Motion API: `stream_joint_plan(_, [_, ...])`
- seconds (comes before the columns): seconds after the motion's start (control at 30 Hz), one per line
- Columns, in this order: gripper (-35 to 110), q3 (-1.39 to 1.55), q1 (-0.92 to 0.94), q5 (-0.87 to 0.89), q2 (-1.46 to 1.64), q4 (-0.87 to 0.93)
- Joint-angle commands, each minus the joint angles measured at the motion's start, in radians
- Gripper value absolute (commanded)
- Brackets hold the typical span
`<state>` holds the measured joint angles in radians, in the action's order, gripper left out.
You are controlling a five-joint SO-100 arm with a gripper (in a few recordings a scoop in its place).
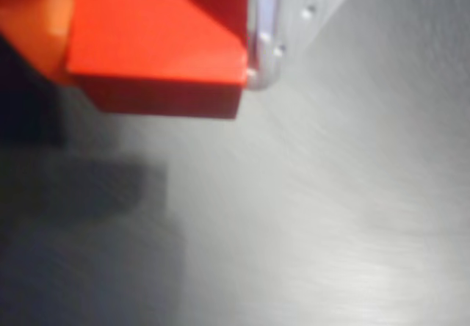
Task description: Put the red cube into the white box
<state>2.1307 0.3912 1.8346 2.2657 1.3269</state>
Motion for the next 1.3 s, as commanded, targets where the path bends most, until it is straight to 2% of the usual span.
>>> stream_joint_plan(0.0, [0, -0.049, 0.163, 0.018, 0.152, 0.184])
stream_joint_plan(0.1, [0, -0.035, 0.328, -0.014, 0.239, 0.293])
stream_joint_plan(0.27, [0, -0.012, 0.618, -0.181, 0.305, 0.387])
stream_joint_plan(0.47, [0, -0.002, 0.907, -0.4, 0.299, 0.351])
stream_joint_plan(0.73, [0, 0.04, 0.913, -0.402, 0.305, 0.304])
stream_joint_plan(0.87, [16, 0.04, 0.896, -0.457, 0.307, 0.265])
stream_joint_plan(0.97, [20, 0.041, 0.896, -0.462, 0.31, 0.264])
stream_joint_plan(1.17, [21, 0.044, 0.871, -0.463, 0.348, 0.262])
stream_joint_plan(1.27, [6, 0.037, 0.854, -0.463, 0.351, 0.264])
